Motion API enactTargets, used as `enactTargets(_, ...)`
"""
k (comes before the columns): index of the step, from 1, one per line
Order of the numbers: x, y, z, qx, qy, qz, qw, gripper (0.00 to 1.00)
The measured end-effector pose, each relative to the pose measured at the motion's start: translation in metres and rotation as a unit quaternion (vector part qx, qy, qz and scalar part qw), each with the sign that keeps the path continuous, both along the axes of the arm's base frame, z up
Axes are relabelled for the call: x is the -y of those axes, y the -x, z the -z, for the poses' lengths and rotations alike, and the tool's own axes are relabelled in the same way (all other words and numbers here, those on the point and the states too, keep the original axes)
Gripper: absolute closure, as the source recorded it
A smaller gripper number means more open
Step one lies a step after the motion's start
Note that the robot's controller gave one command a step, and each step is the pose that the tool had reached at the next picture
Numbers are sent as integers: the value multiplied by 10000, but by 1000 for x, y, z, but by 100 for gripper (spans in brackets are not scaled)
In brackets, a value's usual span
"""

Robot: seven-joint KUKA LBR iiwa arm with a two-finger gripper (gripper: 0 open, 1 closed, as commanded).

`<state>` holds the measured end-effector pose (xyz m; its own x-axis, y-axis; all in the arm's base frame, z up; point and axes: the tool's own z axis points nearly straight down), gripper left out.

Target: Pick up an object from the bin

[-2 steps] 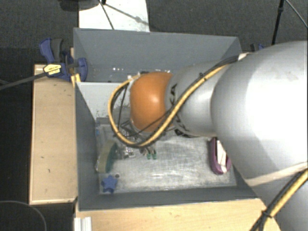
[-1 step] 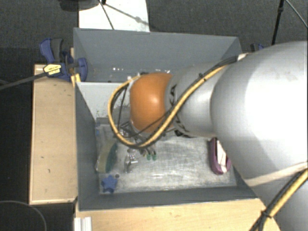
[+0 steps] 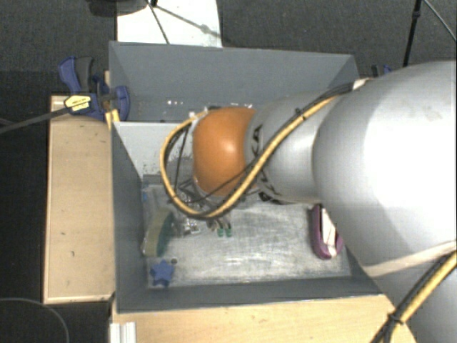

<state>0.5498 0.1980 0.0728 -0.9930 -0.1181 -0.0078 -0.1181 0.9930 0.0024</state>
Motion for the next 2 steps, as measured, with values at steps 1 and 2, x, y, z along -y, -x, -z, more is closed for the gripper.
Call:
enactTargets(1,0,1,1,-18,5,1,10000,0)
enactTargets(2,2,6,1,-32,18,-413,9991,0)
